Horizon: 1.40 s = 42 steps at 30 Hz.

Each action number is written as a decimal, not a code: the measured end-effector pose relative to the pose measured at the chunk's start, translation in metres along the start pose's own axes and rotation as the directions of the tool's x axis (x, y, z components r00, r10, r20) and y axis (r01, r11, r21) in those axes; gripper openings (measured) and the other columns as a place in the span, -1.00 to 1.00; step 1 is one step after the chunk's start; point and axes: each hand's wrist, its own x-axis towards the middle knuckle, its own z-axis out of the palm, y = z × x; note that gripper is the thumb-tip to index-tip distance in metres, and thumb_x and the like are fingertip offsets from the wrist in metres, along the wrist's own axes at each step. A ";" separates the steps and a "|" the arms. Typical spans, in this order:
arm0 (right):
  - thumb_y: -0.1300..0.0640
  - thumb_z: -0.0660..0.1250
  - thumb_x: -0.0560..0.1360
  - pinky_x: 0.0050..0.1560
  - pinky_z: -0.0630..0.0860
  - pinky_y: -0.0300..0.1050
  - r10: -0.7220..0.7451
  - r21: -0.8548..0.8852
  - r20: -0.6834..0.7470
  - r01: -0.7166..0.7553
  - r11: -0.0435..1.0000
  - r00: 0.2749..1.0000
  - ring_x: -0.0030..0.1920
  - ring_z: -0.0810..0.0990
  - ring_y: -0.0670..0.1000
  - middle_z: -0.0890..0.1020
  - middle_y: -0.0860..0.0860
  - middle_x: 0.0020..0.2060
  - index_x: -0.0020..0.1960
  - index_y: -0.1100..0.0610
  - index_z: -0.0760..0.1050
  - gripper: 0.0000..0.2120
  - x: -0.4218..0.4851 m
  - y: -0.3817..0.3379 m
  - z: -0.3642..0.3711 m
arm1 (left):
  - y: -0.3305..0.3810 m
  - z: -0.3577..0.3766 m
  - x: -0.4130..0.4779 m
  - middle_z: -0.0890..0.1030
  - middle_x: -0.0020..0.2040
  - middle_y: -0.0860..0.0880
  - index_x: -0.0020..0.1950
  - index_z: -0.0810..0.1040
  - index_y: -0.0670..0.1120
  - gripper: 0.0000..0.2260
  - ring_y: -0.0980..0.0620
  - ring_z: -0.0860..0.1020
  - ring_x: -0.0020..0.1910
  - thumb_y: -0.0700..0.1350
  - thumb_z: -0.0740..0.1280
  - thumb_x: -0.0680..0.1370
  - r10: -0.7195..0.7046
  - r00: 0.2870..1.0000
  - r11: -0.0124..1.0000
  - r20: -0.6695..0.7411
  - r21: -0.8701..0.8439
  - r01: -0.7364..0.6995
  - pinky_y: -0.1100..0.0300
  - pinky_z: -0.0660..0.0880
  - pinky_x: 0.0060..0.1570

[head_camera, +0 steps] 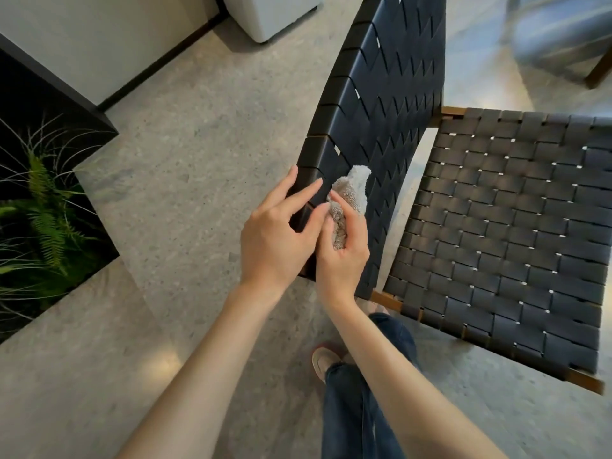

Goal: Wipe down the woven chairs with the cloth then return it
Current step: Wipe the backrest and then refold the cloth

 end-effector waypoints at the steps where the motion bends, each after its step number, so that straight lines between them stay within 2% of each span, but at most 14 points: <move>1: 0.12 0.24 0.55 0.32 0.39 0.15 -0.001 -0.008 -0.013 0.001 1.000 1.000 0.27 0.49 -0.03 0.57 -0.04 0.19 0.24 -0.09 0.49 -0.71 0.002 0.009 -0.002 | -0.001 0.001 -0.002 0.42 0.41 0.01 0.28 0.54 0.09 -0.68 0.06 0.44 0.33 0.02 0.35 0.53 0.024 1.000 0.999 0.020 0.036 -0.025 0.33 0.34 0.18; 4: 0.12 0.21 0.55 0.29 0.42 -0.08 0.073 -0.051 -0.033 -0.075 0.996 0.997 0.24 0.48 -0.14 0.56 -0.09 0.17 0.25 -0.09 0.50 -0.70 0.009 0.045 -0.012 | -0.002 0.002 -0.005 0.41 0.42 -0.03 0.29 0.54 0.07 -0.68 -0.02 0.48 0.31 -0.02 0.35 0.54 0.068 0.997 0.992 0.027 0.106 -0.070 0.27 0.38 0.10; 7: 0.17 0.21 0.59 0.34 0.38 -0.13 0.201 -0.095 -0.067 -0.206 0.974 0.977 0.21 0.42 -0.29 0.51 -0.15 0.21 0.29 -0.03 0.48 -0.71 0.013 0.082 -0.027 | -0.001 0.003 -0.005 0.43 0.40 -0.05 0.28 0.55 0.06 -0.70 -0.02 0.50 0.28 -0.08 0.36 0.54 0.085 0.996 0.987 -0.003 0.135 -0.084 0.31 0.37 0.08; 11: 0.17 0.19 0.62 0.37 0.31 -0.15 0.309 -0.132 -0.101 -0.321 0.938 0.946 0.31 0.41 -0.08 0.47 -0.04 0.32 0.35 -0.02 0.43 -0.68 0.017 0.106 -0.035 | -0.002 0.004 -0.004 0.42 0.40 -0.02 0.28 0.55 0.07 -0.69 0.01 0.52 0.26 -0.10 0.35 0.55 0.081 0.997 0.989 -0.007 0.127 -0.079 0.35 0.39 0.05; 15: 0.16 0.14 0.64 0.34 0.33 -0.12 0.418 -0.108 -0.114 -0.429 0.897 0.901 0.34 0.41 0.01 0.43 0.02 0.36 0.38 -0.05 0.40 -0.66 0.020 0.096 -0.035 | 0.001 0.001 -0.005 0.41 0.42 0.01 0.29 0.54 0.09 -0.69 0.04 0.50 0.27 -0.09 0.33 0.55 0.066 0.998 0.991 0.004 0.115 -0.066 0.39 0.38 0.05; 19: 0.10 0.19 0.61 0.22 0.41 -0.22 0.357 -0.051 -0.059 -0.360 0.932 0.932 0.27 0.44 -0.05 0.45 -0.07 0.29 0.35 -0.13 0.40 -0.66 0.004 0.064 -0.027 | 0.003 -0.001 -0.006 0.40 0.42 0.02 0.29 0.54 0.10 -0.70 -0.10 0.60 0.07 -0.08 0.34 0.55 0.061 0.998 0.993 0.018 0.103 -0.063 0.28 0.47 -0.02; 23: 0.00 0.33 0.54 0.33 0.40 0.09 0.188 0.013 -0.033 -0.187 0.982 0.982 0.26 0.47 -0.07 0.52 -0.16 0.21 0.26 -0.20 0.43 -0.69 -0.008 0.019 -0.014 | 0.001 -0.001 -0.005 0.38 0.43 0.03 0.30 0.52 0.11 -0.69 0.02 0.54 0.23 -0.08 0.32 0.56 0.058 0.998 0.995 0.030 0.084 -0.061 0.27 0.45 0.13; 26: 0.09 0.33 0.53 0.23 0.46 0.11 0.017 0.066 -0.034 -0.014 0.998 0.999 0.21 0.52 -0.04 0.55 -0.20 0.14 0.24 -0.13 0.46 -0.69 -0.001 -0.016 0.001 | -0.001 0.000 -0.005 0.38 0.43 0.05 0.38 0.43 0.09 -0.65 0.09 0.43 0.35 -0.08 0.27 0.59 0.053 0.998 0.996 0.017 0.069 -0.054 0.46 0.27 0.18; 29: 0.16 0.29 0.54 0.21 0.46 0.03 -0.087 0.044 -0.053 0.089 0.995 0.995 0.16 0.52 -0.09 0.58 -0.17 0.10 0.23 -0.03 0.52 -0.71 0.003 -0.032 0.013 | -0.002 0.001 -0.005 0.42 0.40 0.00 0.45 0.34 -0.02 -0.63 0.09 0.41 0.35 -0.16 0.18 0.63 0.031 0.999 1.000 -0.004 -0.002 -0.031 0.42 0.31 0.23; 31: 0.19 0.28 0.55 0.21 0.45 0.01 -0.069 0.022 -0.070 0.070 0.997 0.995 0.17 0.50 -0.07 0.60 -0.10 0.13 0.23 0.03 0.55 -0.72 0.002 -0.029 0.014 | -0.002 0.001 -0.005 0.43 0.40 0.00 0.42 0.39 -0.05 -0.65 0.11 0.41 0.34 -0.19 0.15 0.63 0.020 1.000 1.000 -0.009 -0.016 -0.020 0.39 0.31 0.26; 34: 0.23 0.30 0.54 0.19 0.46 -0.01 -0.036 0.026 -0.085 0.039 0.999 0.996 0.19 0.48 0.00 0.60 -0.02 0.17 0.22 0.01 0.56 -0.71 0.000 -0.018 0.009 | -0.003 0.002 -0.004 0.41 0.41 0.03 0.37 0.45 -0.04 -0.69 0.17 0.37 0.36 -0.17 0.16 0.63 0.025 1.000 1.000 0.002 0.004 -0.025 0.51 0.22 0.26; 38: 0.15 0.28 0.53 0.15 0.44 -0.21 -0.012 0.015 -0.101 0.014 1.000 0.995 0.16 0.45 -0.04 0.57 -0.14 0.14 0.19 -0.17 0.51 -0.69 0.004 -0.001 0.007 | -0.001 0.001 -0.004 0.40 0.42 0.05 0.38 0.45 -0.01 -0.69 0.19 0.35 0.37 -0.12 0.18 0.64 0.021 1.000 0.999 0.007 0.039 -0.021 0.53 0.20 0.25; 40: 0.16 0.28 0.53 0.10 0.35 -0.38 0.080 -0.002 -0.094 -0.080 0.997 0.992 0.14 0.41 -0.09 0.52 -0.24 0.10 0.20 -0.19 0.50 -0.67 0.008 0.018 0.000 | 0.000 0.001 -0.005 0.40 0.42 0.06 0.38 0.45 0.00 -0.68 0.26 0.32 0.35 -0.07 0.20 0.63 0.032 0.999 0.998 0.007 0.060 -0.033 0.61 0.15 0.22; 42: 0.18 0.28 0.54 0.12 0.27 -0.48 0.180 -0.039 -0.098 -0.184 0.982 0.979 0.17 0.39 -0.08 0.51 -0.21 0.13 0.24 -0.12 0.52 -0.67 0.012 0.043 -0.013 | 0.001 0.002 -0.005 0.40 0.42 0.07 0.38 0.45 0.02 -0.68 0.29 0.30 0.33 -0.05 0.23 0.62 0.043 0.999 0.995 0.005 0.087 -0.044 0.64 0.14 0.20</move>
